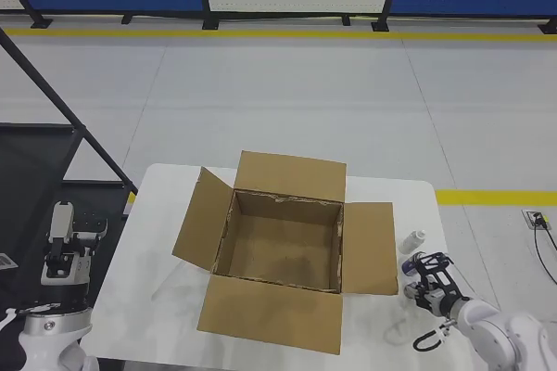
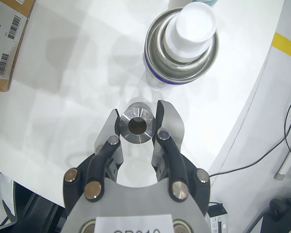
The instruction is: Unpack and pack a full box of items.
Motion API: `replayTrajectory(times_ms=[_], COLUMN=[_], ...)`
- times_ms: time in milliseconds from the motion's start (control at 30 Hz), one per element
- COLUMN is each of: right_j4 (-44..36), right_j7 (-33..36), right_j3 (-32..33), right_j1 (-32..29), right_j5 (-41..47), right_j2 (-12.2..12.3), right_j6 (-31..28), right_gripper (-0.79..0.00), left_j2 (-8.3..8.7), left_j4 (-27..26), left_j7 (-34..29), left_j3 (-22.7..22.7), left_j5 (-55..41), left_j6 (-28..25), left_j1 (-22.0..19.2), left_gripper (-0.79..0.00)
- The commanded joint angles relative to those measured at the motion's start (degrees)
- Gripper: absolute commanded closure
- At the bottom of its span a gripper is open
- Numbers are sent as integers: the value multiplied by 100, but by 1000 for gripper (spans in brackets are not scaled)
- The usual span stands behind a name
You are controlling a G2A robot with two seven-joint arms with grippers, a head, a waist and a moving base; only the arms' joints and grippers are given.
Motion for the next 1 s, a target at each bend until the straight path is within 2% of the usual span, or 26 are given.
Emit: replayTrajectory(times_ms=[0,67,233,300,400,467,500,533,667,800,967], right_j4=[-1,-11,-74,-142,-405,-733,-868,-1015,-1484,-1455,-1455], right_j7=[-14,-16,-18,-70,-308,-508,-586,-645,-587,-380,-380], right_j3=[-13,-13,37,99,351,595,734,895,1404,1540,1540], right_j1=[5,7,-21,-51,-214,-399,-517,-616,-902,-719,-719], right_j5=[6,13,47,106,464,859,1043,1263,2265,3623,3623], right_j2=[6,12,36,45,54,62,68,71,95,120,120], right_j6=[22,28,48,86,180,129,92,125,-53,-336,-336], right_gripper=[-314,-311,-388,-480,-505,-603,-745,-785,-785,-785,-785], left_j2=[0,0,0,0,0,0,0,0,0,0,0], left_j4=[0,0,0,0,0,0,0,0,0,0,0], left_j7=[0,0,0,0,0,0,0,0,0,0,0], left_j3=[0,0,0,0,0,0,0,0,0,0,0], left_j5=[0,0,0,0,0,0,0,0,0,0,0], left_j6=[0,0,0,0,0,0,0,0,0,0,0], left_j1=[0,0,0,0,0,0,0,0,0,0,0], left_gripper=[-785,-785,-785,-785,-785,-785,-785,-785,-785,-785,-785])
